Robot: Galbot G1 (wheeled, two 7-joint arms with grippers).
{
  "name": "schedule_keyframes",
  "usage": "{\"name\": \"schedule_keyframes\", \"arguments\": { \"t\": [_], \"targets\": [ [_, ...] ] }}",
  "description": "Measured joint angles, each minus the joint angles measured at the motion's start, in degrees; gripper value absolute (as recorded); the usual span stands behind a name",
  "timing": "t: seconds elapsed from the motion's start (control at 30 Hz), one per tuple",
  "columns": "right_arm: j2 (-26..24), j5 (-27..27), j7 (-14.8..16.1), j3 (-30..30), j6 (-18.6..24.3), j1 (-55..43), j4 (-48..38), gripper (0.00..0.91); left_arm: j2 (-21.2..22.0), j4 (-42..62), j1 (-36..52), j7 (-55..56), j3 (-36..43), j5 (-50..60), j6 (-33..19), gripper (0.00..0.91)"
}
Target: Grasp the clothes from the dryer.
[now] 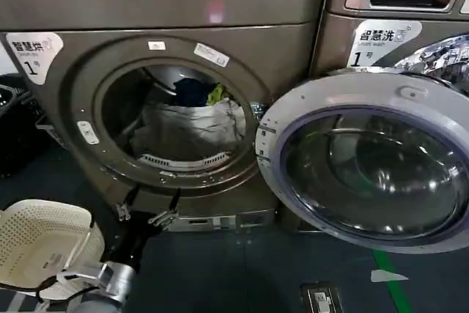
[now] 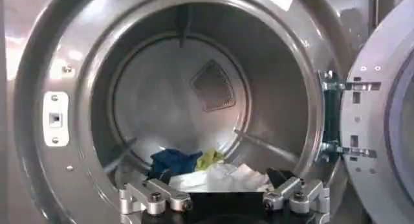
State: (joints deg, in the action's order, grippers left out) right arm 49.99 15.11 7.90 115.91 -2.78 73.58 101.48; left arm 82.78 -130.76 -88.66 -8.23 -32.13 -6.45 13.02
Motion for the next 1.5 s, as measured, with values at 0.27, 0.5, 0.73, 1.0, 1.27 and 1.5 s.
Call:
{"name": "schedule_keyframes", "arguments": {
  "t": [0.27,0.5,0.73,1.0,1.27,1.5],
  "targets": [
    [-0.1,0.0,-0.1,0.1,0.0,-0.1,0.0,0.907,-0.1,0.3,0.2,0.0,0.0,-0.1,0.1,0.907],
    [-0.4,-0.1,-0.1,0.3,0.0,-0.2,-0.5,0.907,-0.1,0.6,0.4,0.0,0.2,-0.2,0.4,0.907],
    [-0.5,-0.3,-0.1,0.4,0.0,-0.3,-0.7,0.907,-0.1,0.8,0.6,0.0,0.4,-0.3,0.6,0.907],
    [-0.9,-0.7,-0.2,0.2,0.0,-0.6,-1.0,0.907,0.0,0.8,0.7,0.0,0.5,-0.4,0.8,0.907],
    [-0.9,-0.7,-0.2,0.1,0.0,-0.6,-1.0,0.907,-0.1,0.9,1.1,-0.2,0.6,-0.4,1.0,0.907],
    [-0.9,-0.7,-0.3,0.7,-0.1,-0.3,-0.9,0.907,-0.3,0.9,1.0,-0.1,0.9,-0.4,1.1,0.907]
  ]
}}
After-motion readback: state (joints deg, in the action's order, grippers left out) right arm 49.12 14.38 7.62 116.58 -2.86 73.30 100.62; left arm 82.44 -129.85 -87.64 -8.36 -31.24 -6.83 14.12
